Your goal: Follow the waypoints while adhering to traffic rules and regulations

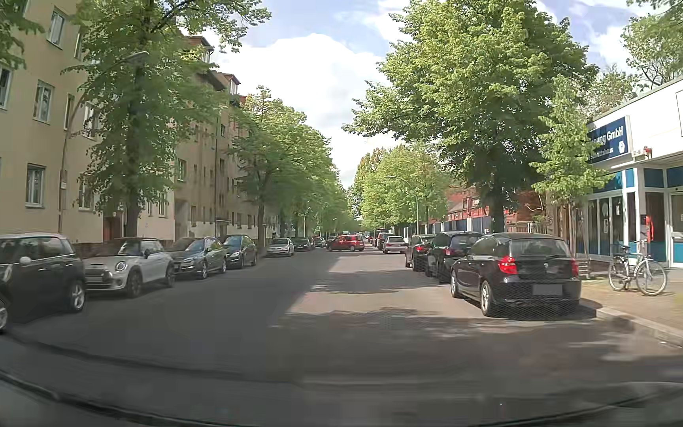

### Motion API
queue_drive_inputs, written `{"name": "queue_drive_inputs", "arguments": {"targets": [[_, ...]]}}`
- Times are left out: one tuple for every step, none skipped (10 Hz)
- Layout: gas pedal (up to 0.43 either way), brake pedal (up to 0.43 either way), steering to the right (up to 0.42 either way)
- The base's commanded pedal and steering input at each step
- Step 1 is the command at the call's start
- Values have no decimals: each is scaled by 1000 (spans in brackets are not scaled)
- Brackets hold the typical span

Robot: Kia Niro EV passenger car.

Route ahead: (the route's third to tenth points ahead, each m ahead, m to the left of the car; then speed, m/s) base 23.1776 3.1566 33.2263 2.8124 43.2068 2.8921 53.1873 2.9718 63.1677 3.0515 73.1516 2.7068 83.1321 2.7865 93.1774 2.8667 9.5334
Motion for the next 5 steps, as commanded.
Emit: {"name": "queue_drive_inputs", "arguments": {"targets": [[0, 268, -5], [0, 244, -8], [0, 244, -8], [0, 250, -8], [0, 250, -7]]}}
